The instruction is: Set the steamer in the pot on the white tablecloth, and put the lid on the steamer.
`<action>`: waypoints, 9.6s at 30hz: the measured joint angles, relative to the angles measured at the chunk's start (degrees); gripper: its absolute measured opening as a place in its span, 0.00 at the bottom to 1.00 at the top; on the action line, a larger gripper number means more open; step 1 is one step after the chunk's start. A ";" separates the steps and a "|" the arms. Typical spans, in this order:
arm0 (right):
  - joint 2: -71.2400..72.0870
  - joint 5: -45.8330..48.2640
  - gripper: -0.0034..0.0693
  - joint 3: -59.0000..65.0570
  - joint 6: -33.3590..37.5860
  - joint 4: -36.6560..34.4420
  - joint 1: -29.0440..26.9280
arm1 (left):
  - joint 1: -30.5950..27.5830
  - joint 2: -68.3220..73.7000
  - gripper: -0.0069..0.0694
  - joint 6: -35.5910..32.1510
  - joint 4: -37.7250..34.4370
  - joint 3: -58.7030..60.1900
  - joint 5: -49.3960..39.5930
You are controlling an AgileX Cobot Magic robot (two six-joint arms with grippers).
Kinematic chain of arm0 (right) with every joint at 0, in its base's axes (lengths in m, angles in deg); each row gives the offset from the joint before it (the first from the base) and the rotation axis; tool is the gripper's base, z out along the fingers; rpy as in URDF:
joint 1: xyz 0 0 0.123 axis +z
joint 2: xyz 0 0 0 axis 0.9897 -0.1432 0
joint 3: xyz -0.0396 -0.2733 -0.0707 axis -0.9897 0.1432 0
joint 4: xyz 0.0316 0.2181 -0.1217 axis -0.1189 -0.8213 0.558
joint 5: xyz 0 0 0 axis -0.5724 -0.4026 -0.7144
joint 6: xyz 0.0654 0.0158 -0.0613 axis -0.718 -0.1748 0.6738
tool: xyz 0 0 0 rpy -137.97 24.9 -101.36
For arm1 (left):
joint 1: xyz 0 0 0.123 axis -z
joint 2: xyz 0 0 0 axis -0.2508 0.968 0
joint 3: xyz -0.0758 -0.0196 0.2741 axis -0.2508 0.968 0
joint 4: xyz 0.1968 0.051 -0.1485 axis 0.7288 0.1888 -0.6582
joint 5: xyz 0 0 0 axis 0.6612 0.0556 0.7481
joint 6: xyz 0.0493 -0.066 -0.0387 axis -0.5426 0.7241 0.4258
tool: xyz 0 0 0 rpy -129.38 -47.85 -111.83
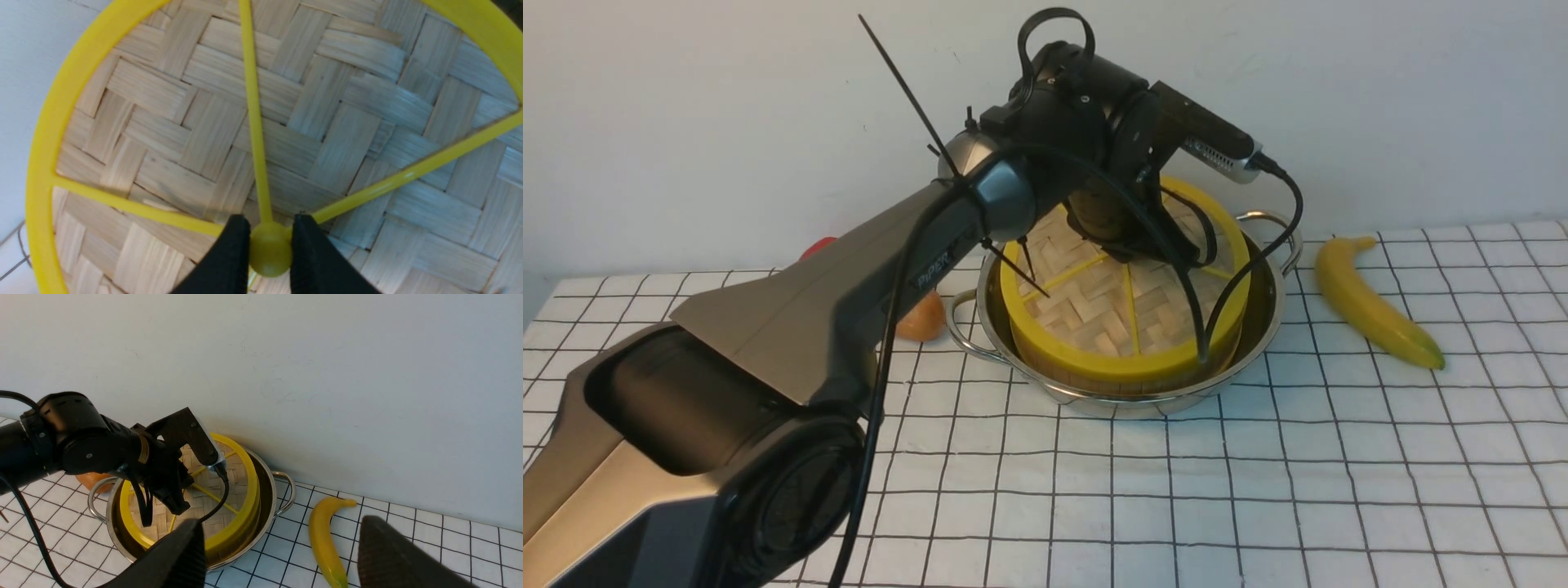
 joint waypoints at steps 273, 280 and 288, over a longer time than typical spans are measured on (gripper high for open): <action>52.45 -56.89 0.38 91.37 8.98 -4.32 -11.11 | -24.81 -133.89 0.36 9.29 -0.68 128.01 42.83; 52.45 -56.89 0.38 91.37 8.98 -4.32 -11.11 | -24.81 -133.89 0.37 9.29 -0.68 128.01 42.83; 52.45 -56.89 0.38 91.37 8.98 -4.31 -11.11 | -24.81 -133.89 0.39 9.29 -0.68 128.01 42.83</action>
